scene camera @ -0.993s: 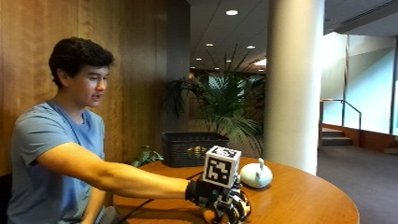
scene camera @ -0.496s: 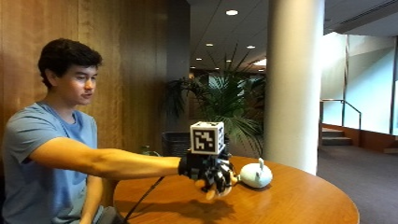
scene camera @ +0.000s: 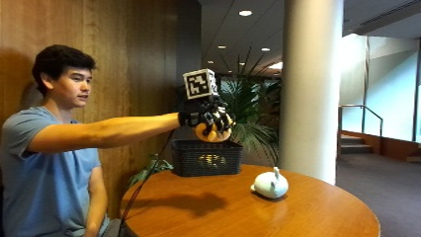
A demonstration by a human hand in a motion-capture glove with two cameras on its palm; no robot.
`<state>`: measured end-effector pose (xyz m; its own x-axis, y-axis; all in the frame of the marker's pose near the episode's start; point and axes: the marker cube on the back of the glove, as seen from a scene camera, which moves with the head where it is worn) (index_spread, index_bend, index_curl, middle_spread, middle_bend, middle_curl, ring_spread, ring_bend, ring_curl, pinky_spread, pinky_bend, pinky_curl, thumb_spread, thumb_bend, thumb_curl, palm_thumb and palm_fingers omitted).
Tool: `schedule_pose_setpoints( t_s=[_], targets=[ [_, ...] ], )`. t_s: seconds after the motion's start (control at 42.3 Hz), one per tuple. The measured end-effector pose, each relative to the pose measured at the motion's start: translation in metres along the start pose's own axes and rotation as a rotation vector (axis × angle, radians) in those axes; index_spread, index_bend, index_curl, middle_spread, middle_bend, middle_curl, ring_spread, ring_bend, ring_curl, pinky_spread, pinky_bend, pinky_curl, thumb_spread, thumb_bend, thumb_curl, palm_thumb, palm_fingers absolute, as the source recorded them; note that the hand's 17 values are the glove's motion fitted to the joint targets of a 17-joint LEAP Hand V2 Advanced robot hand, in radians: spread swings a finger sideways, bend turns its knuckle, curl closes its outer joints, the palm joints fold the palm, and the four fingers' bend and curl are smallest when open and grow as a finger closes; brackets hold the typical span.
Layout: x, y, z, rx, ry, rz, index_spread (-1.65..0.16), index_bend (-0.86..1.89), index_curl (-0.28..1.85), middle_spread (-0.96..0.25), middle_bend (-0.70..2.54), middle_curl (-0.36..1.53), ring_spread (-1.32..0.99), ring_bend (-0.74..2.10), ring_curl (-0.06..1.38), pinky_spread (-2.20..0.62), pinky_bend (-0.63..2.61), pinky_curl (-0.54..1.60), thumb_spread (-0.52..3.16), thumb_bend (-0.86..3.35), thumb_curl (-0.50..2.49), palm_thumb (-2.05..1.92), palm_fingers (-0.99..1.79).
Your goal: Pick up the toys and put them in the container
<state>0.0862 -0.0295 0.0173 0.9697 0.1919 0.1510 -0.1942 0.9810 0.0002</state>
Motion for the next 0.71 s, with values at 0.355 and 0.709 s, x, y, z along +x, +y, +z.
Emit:
schedule_pose_setpoints(
  t_s=[0.355,0.709],
  targets=[
    [-0.136,0.013,-0.079,0.070,-0.126,-0.172,-0.39,0.39,0.31,-0.53,0.44,0.74,-0.45,1.10,0.54,-0.42,1.14,0.42,0.75,0.28,0.87,0.73,0.97],
    [-0.305,0.052,-0.100,0.092,-0.050,-0.279,-0.39,0.35,0.37,-0.57,0.39,0.84,-0.46,1.09,0.55,-0.43,1.12,0.43,0.69,0.25,0.96,0.72,0.95]
  ],
)
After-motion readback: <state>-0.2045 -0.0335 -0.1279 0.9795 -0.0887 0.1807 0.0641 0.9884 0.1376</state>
